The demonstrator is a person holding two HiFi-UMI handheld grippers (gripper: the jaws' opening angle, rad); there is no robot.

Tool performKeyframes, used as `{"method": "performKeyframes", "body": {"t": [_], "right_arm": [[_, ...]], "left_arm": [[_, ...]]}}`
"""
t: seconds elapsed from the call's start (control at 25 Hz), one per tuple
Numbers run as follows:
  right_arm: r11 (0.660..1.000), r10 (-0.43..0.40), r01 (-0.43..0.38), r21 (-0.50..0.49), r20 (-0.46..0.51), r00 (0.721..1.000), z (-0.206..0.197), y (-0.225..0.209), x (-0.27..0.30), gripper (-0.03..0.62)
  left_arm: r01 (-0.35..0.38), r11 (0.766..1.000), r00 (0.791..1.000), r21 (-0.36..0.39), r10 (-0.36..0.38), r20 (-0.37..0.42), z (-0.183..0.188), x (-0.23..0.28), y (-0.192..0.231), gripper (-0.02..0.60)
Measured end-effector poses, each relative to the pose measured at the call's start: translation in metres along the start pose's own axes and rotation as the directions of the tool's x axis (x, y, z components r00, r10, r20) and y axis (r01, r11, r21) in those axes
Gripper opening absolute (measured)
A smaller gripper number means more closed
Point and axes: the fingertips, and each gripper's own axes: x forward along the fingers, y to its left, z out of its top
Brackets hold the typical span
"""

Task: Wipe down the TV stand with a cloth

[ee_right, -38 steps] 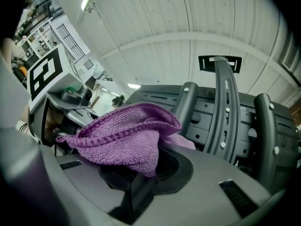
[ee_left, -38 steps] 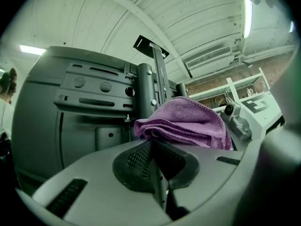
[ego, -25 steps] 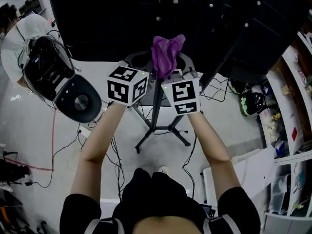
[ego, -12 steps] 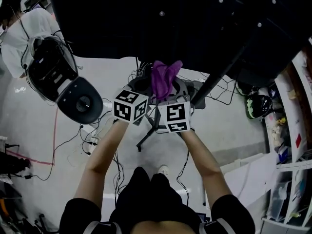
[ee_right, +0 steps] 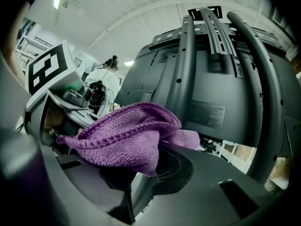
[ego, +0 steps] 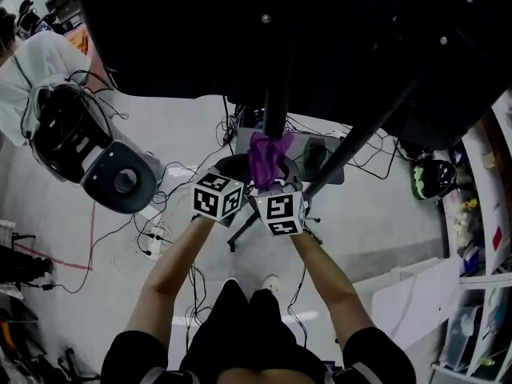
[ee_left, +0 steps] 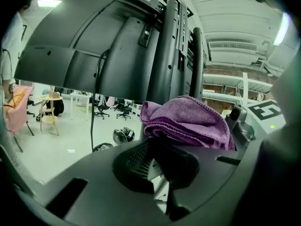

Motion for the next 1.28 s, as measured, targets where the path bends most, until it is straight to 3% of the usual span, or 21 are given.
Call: {"method": "performKeyframes", "body": {"t": [0.44,0.76,1.08,1.28], "right_arm": [[0.995,0.031,-0.022,0.095,-0.099,0.995,-0.064,0.000,0.016,0.064],[0.991,0.033,-0.019,0.131,-0.103,0.994,-0.060,-0.004,0.006,0.064],[0.995,-0.022,0.029,0.096,-0.069,0.997,-0.015,-0.050,-0.038,0.064],[0.997,-0.060,0.061,0.048,-0.011,0.998,0.047,-0.092,-0.077,0.064]], "left_arm": [[-0.016,0.999,0.995,-0.033,0.013,-0.095,-0.051,0.034,0.009,0.006],[0.008,1.000,0.996,-0.029,-0.011,-0.086,-0.044,0.032,-0.002,0.006],[0.169,0.986,0.983,0.002,-0.168,-0.073,0.005,0.026,-0.063,0.006],[0.249,0.967,0.967,0.047,-0.246,-0.062,0.069,0.017,-0.112,0.006]]}}
